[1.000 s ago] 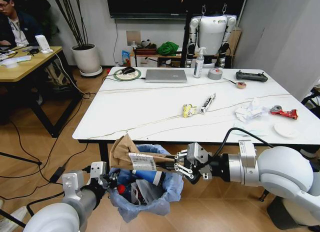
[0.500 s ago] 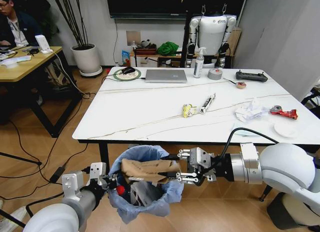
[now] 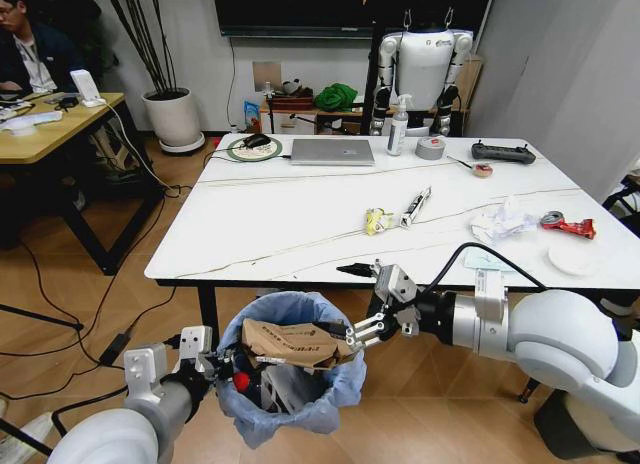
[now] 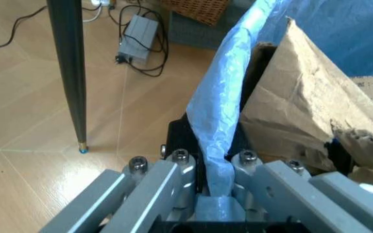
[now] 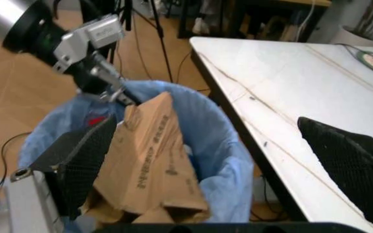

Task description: Pick up the trash bin and place the trash from the table into it.

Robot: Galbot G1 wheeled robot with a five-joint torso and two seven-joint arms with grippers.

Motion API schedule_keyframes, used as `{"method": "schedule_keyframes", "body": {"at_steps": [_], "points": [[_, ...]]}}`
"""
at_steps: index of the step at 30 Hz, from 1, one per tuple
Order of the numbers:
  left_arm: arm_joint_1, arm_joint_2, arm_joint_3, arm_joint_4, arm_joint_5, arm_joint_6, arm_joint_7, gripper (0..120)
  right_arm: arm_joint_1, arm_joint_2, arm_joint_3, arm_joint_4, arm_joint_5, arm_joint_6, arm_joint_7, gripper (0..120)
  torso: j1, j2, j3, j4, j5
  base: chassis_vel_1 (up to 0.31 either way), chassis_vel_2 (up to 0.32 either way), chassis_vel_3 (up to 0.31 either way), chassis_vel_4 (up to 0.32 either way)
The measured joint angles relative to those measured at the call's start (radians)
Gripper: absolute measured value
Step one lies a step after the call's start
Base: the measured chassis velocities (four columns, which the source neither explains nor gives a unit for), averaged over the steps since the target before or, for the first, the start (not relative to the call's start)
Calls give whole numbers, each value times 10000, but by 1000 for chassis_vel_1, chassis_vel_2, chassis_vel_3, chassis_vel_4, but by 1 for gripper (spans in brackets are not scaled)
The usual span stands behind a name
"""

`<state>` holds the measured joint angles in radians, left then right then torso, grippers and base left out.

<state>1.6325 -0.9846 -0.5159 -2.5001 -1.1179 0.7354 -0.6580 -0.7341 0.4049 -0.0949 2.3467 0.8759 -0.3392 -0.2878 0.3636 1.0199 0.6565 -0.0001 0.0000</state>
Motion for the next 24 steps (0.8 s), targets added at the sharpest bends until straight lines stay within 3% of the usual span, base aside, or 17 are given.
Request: {"method": "schedule_keyframes", "body": {"at_steps": [8,24], "points": [[28,-24,-64,0,17,0,-26,2,-271,72,-120,51,-1278,179,-1289,100,0,1,0,0,-1,0,0,0,0],[-70,11,-20,0,36,0,53,2,-588,1018,-510,-322,-1662,86,205,100,0,0,0,1,0,0,0,0,0]]}}
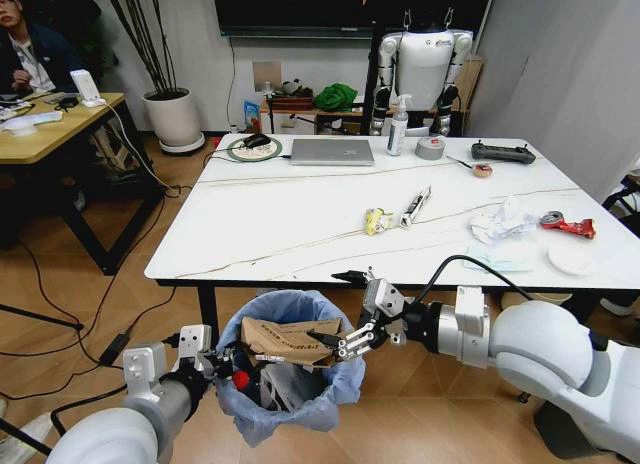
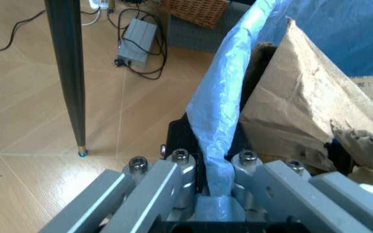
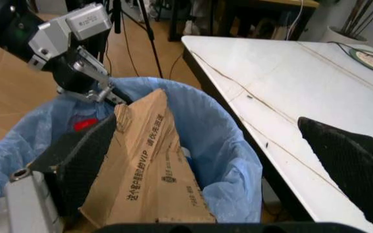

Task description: Pick up the trash bin and place the trash from the table into it.

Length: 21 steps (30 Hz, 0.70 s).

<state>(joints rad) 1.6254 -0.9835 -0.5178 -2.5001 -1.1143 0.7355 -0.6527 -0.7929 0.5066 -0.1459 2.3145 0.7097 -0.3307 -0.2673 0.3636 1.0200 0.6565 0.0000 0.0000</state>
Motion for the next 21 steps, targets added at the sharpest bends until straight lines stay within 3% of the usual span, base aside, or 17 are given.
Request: {"method": "schedule_keyframes", "body": {"at_steps": [21], "points": [[-82,-42,-66,0,-21,0,-13,2,-860,-319,-121,355,-1382,385,-990,100,0,0,0,-1,0,0,0,0,0]]}}
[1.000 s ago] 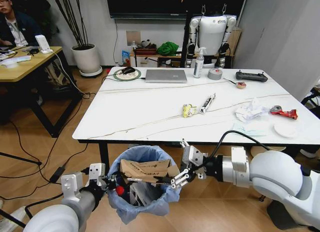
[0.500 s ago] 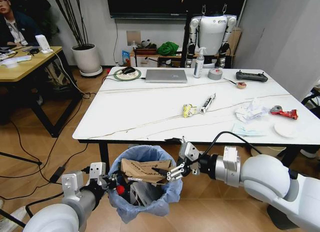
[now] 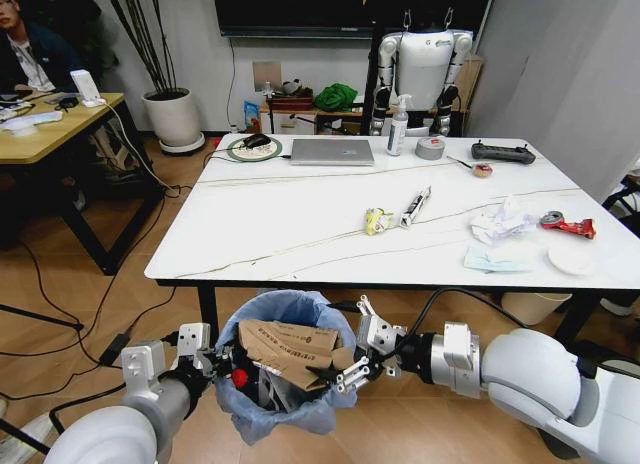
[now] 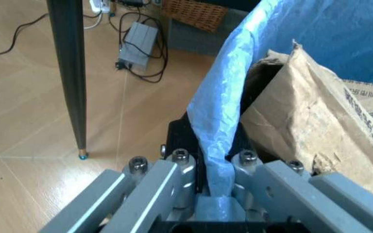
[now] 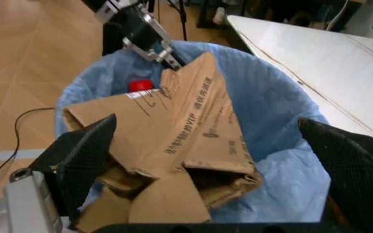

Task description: Pick up the trash bin and place the trash from the table into it.

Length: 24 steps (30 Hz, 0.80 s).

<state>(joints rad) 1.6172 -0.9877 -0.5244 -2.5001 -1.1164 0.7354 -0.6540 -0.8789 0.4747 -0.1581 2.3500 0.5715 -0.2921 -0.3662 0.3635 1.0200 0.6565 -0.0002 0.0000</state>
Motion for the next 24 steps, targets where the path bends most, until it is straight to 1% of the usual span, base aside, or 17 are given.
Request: {"method": "schedule_keyframes", "body": {"at_steps": [3,6,7,9,10,12,13,15,17,20,21,22,24], "points": [[-15,1,-1,0,-9,0,-1,2,133,89,12,106,352,-33,509,100,0,0,0,-1,0,0,0,0,0],[-7,-11,40,0,-7,0,-2,2,463,304,183,182,1401,-138,1501,100,0,0,0,0,1,0,0,0,0],[-7,-11,40,0,-7,0,-2,2,463,304,183,182,1401,-138,1501,100,0,0,0,0,1,0,0,0,0],[1,-19,74,0,5,0,-1,2,655,483,294,243,2297,-254,2424,100,0,0,0,1,-2,0,0,0,0],[16,-20,93,0,13,0,0,2,717,677,316,247,2875,-315,3367,100,0,0,0,1,-1,0,0,0,0],[43,-21,106,0,17,0,1,2,751,946,318,202,3404,-434,4462,100,0,0,0,0,0,0,0,0,0],[43,-21,106,0,17,0,1,2,751,946,318,202,3404,-434,4462,100,0,0,0,0,0,0,0,0,0],[93,-14,107,0,26,0,0,2,815,1345,278,50,4040,-628,5956,100,0,0,0,-1,1,0,0,0,0],[170,4,95,0,46,0,-3,2,982,1934,266,-350,4694,-761,7736,100,0,0,0,1,1,0,0,0,0],[248,8,85,0,150,0,-3,2,1237,2513,427,-827,5222,-761,8771,100,0,0,1,0,1,0,0,0,0],[291,9,84,0,174,0,-3,2,1392,2685,490,-1035,5358,-761,8970,100,0,0,0,0,1,0,0,0,0],[291,9,84,0,174,0,-3,2,1392,2685,490,-1035,5358,-761,8970,100,0,0,0,0,1,0,0,0,0],[395,18,83,0,211,0,-3,2,1754,3044,545,-1534,5567,-830,9386,100,0,0,0,0,-3,0,0,0,0]]}}
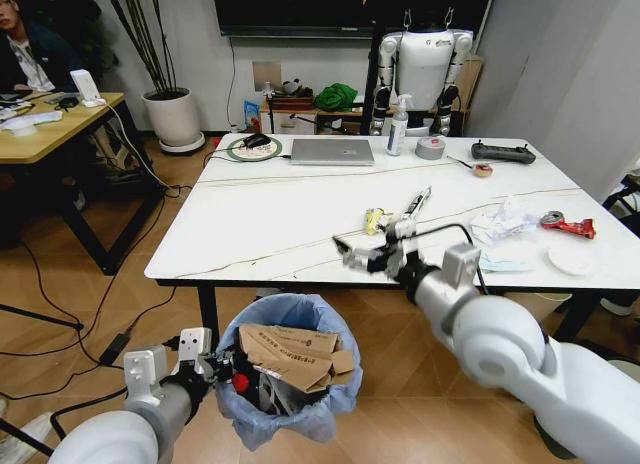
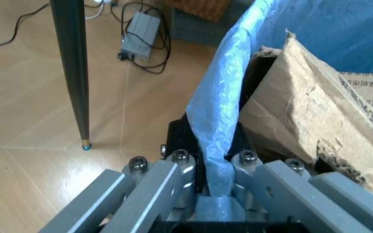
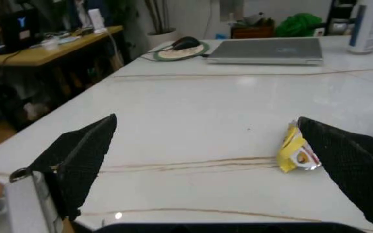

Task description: Pick up the trash bin and place the trash from the table into it.

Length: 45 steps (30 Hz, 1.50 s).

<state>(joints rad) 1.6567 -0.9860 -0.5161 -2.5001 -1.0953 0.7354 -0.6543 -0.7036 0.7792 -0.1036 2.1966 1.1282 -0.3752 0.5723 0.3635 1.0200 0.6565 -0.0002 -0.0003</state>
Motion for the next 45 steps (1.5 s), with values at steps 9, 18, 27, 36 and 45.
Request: {"method": "schedule_keyframes", "body": {"at_steps": [9,18,27,36,45], "points": [[114,123,44,0,251,0,95,2,1299,1437,-149,-2407,522,-670,1754,100,1,0,1,1,1,0,0,0,0],[10,414,89,0,-76,0,67,2,1864,1967,-437,-3832,580,-1177,1947,100,0,0,1,0,2,0,0,0,0],[-66,504,107,0,-184,0,60,2,2137,2272,-659,-4587,528,-1310,1718,94,1,0,1,-1,2,0,0,0,0],[-114,488,102,0,-198,0,59,2,2398,2723,-1039,-5192,418,-1351,1651,62,0,-1,0,1,1,0,0,0,0],[-199,457,98,0,-269,0,68,2,2431,2790,-1151,-5691,26,-1448,1581,29,-1,-1,0,1,2,0,0,0,0]]}}
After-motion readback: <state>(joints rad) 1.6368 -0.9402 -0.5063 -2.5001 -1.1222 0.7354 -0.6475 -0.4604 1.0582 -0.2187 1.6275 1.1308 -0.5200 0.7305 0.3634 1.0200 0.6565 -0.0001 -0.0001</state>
